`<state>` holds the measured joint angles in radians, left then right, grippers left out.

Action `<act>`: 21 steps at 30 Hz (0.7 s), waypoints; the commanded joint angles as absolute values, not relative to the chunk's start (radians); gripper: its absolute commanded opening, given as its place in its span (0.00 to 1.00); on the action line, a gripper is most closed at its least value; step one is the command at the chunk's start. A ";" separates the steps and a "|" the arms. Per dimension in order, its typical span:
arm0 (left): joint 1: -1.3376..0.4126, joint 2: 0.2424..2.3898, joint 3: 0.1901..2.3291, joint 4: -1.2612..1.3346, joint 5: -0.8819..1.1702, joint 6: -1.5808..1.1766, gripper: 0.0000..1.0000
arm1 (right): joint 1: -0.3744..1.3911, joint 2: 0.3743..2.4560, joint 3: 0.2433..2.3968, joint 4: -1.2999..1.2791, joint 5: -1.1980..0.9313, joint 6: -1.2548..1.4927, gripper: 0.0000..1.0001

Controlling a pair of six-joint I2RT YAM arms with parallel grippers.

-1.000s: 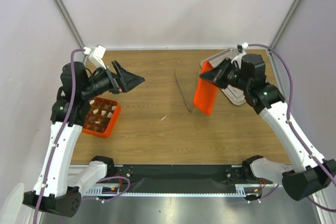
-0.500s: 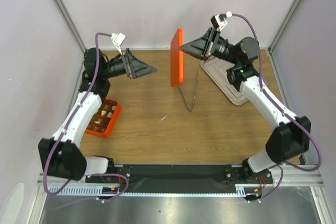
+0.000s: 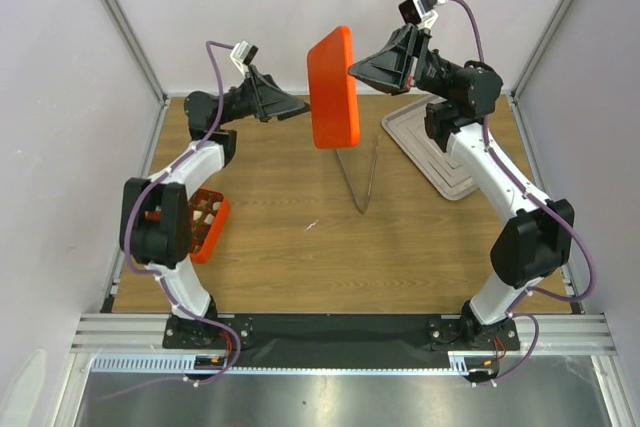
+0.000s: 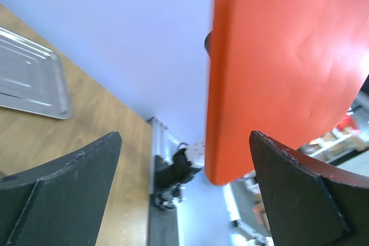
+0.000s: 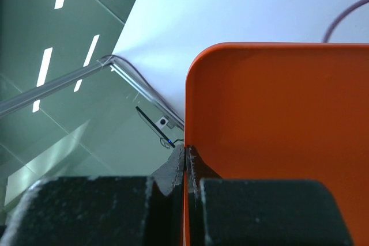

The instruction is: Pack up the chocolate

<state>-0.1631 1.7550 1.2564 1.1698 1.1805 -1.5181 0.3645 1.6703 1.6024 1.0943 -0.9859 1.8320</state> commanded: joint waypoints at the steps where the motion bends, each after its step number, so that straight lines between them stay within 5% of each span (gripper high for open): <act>1: -0.189 1.773 1.351 1.560 1.155 -1.690 1.00 | 0.364 1.666 1.646 1.175 -0.982 1.873 0.00; 5: -0.232 1.761 1.385 1.402 1.154 -1.568 1.00 | 0.368 1.703 1.635 1.290 -0.950 1.948 0.00; 11: -0.275 1.778 1.378 1.543 1.117 -1.676 0.99 | 0.365 1.726 1.574 1.366 -0.930 1.980 0.00; 14: -0.285 1.775 1.353 1.650 1.098 -1.759 0.91 | 0.354 1.736 1.536 1.399 -0.928 2.000 0.00; 17: -0.278 1.770 1.345 1.686 1.065 -1.827 0.66 | 0.316 1.721 1.459 1.326 -0.966 1.929 0.01; 18: -0.276 1.755 1.341 1.675 1.063 -1.832 0.54 | 0.299 1.715 1.431 1.303 -0.974 1.915 0.03; 21: -0.259 1.709 1.304 1.611 1.060 -1.807 0.47 | 0.230 1.689 1.327 1.195 -1.018 1.812 0.20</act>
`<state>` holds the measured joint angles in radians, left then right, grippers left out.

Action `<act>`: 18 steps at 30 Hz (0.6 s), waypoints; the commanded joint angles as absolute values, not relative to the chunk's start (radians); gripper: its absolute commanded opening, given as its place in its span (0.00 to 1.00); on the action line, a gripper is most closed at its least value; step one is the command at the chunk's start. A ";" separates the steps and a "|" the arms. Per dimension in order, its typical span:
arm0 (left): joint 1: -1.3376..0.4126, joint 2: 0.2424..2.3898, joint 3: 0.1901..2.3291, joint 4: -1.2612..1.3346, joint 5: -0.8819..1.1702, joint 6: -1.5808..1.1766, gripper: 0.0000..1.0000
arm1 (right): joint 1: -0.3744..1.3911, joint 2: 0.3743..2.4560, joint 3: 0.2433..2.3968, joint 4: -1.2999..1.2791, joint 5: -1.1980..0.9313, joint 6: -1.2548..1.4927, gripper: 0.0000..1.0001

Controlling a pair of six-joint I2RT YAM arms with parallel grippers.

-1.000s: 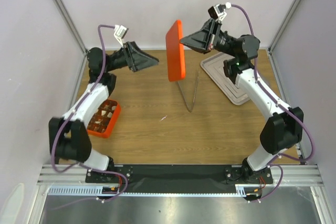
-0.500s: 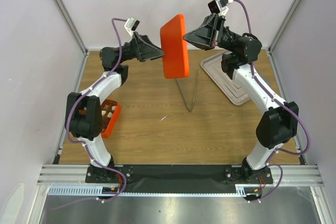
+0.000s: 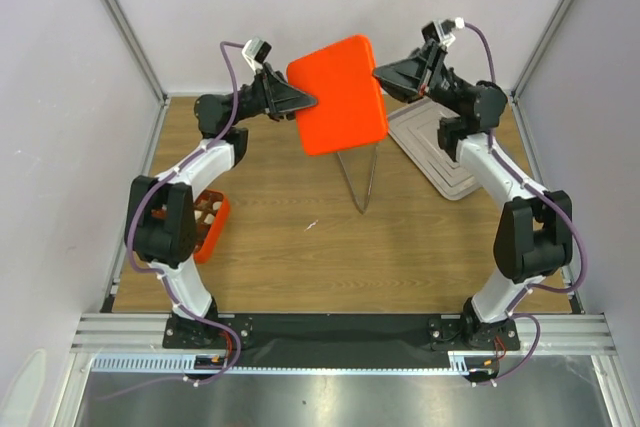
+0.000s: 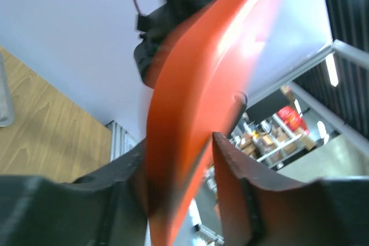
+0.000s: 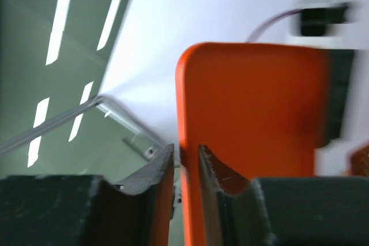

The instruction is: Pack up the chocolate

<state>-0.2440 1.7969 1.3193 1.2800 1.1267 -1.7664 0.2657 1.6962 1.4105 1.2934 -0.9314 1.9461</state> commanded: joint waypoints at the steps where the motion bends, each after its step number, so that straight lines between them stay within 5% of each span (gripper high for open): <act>1: -0.249 1.697 1.295 1.594 1.065 -1.796 0.45 | 0.218 1.671 1.310 1.090 -1.032 1.758 0.32; 4: -0.230 1.652 1.255 1.493 1.068 -1.735 0.33 | 0.202 1.635 1.295 0.804 -1.066 1.508 0.45; 9: -0.222 1.617 1.206 1.307 1.062 -1.618 0.05 | 0.207 1.628 1.252 0.698 -1.058 1.388 0.51; 18: -0.187 1.552 1.155 1.094 0.994 -1.487 0.00 | 0.224 1.608 1.134 0.707 -1.023 1.342 0.68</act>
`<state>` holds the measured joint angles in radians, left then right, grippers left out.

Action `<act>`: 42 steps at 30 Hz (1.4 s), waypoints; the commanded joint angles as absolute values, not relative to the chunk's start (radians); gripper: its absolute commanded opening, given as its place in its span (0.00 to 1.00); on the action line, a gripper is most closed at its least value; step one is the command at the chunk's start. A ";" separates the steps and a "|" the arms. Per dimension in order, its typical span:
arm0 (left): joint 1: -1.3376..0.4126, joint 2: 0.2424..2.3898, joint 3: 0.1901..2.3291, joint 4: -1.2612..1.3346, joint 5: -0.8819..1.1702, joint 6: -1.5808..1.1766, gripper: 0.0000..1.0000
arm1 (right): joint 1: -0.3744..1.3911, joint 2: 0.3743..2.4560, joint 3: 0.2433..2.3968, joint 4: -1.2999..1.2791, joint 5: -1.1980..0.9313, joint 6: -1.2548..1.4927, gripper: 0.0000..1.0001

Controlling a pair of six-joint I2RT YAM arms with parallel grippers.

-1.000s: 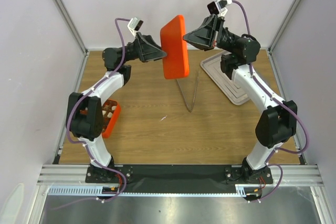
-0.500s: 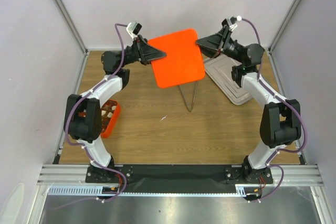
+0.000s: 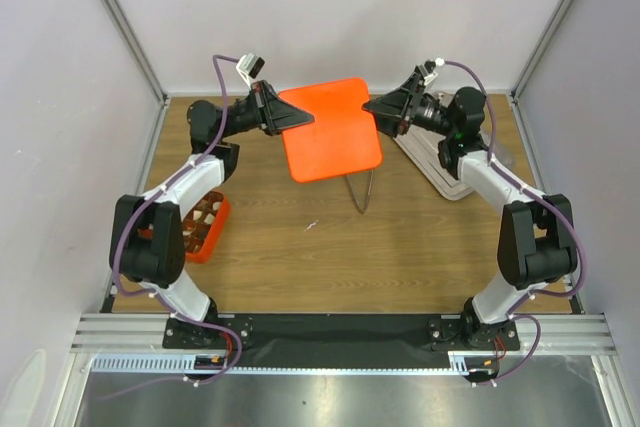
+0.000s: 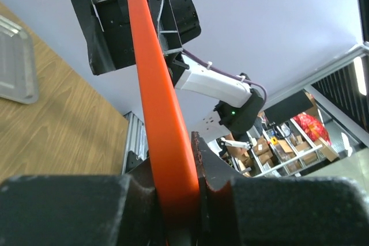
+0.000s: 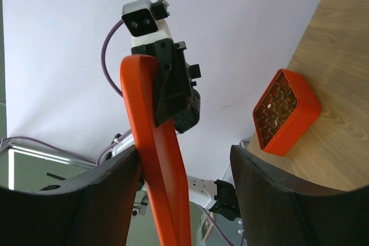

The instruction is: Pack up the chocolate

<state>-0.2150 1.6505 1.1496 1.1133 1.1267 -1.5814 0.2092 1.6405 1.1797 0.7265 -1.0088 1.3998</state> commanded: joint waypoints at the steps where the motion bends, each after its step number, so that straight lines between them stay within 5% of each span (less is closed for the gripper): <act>1: -0.184 1.545 1.154 1.068 0.980 -1.453 0.00 | 0.235 1.605 1.109 0.725 -1.019 1.347 0.69; 14: -0.127 1.460 1.045 0.928 0.827 -1.374 0.00 | 0.313 1.611 0.982 0.991 -0.957 1.494 0.65; 21: -0.111 1.428 0.982 0.897 0.822 -1.341 0.00 | 0.370 1.723 1.019 1.188 -0.884 1.584 0.41; 38: 0.032 1.235 0.787 0.723 0.854 -1.239 0.00 | 0.463 1.982 1.184 1.259 -0.766 1.632 0.41; 41: 0.063 1.178 0.773 0.634 0.851 -1.195 0.04 | 0.494 2.038 1.242 1.250 -0.759 1.647 0.26; 42: 0.089 1.161 0.772 0.589 0.842 -1.174 0.07 | 0.502 2.051 1.253 1.252 -0.756 1.652 0.13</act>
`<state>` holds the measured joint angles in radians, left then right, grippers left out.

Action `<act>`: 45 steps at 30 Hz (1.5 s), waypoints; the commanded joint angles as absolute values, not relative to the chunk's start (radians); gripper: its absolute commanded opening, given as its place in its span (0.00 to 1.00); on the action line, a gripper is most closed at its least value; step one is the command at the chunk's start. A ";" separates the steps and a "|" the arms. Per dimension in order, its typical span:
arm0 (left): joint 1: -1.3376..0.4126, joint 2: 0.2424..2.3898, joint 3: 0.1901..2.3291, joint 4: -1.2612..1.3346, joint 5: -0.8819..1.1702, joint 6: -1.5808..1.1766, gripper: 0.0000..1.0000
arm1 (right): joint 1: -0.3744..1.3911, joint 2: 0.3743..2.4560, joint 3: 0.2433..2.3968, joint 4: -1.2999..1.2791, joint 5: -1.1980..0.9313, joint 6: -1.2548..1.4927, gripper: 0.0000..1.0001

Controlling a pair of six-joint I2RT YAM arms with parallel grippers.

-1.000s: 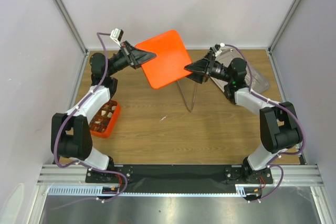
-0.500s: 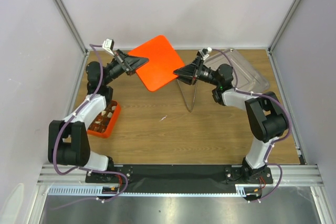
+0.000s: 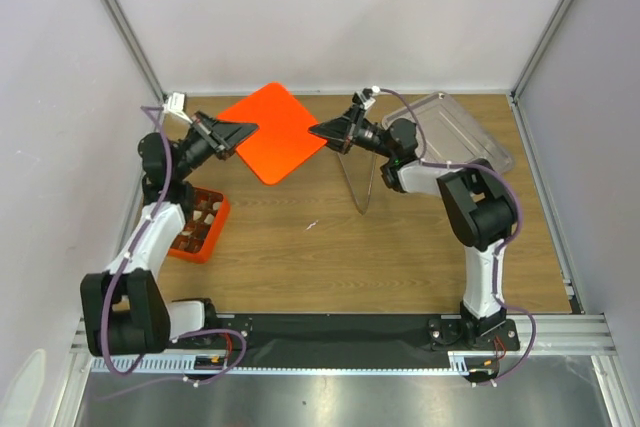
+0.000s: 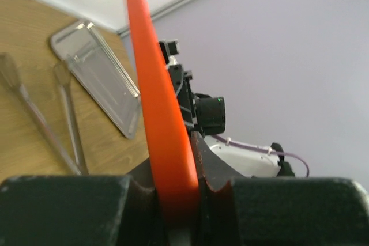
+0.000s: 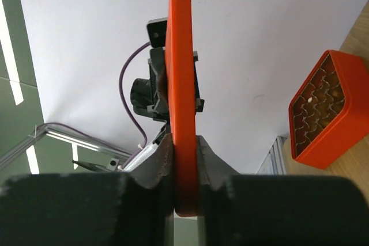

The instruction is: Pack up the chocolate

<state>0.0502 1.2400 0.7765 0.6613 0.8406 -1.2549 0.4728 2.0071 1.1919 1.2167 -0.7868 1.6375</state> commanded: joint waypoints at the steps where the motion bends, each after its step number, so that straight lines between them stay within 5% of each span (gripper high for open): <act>1: 0.106 1.141 0.772 0.483 0.835 -1.123 0.13 | 0.515 2.063 1.281 1.255 -0.753 1.657 0.08; 5: 0.222 1.025 0.775 0.237 0.782 -1.019 0.70 | 0.554 2.144 1.365 1.278 -0.765 1.693 0.00; 13: 0.488 0.914 0.974 -0.508 0.343 -0.759 0.95 | 0.641 2.380 1.633 1.230 -0.810 1.700 0.00; 26: 0.580 0.985 1.105 -0.718 -0.251 -0.765 1.00 | 0.767 2.673 2.103 0.846 -0.899 1.531 0.00; 45: 0.581 1.138 1.017 -0.618 -0.387 -0.772 0.98 | 0.847 2.833 2.376 0.509 -0.815 1.341 0.00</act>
<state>0.5728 1.1431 1.0023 -0.6586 -0.3500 -0.8021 0.8505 2.8307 2.2974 0.5003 -0.8333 1.3697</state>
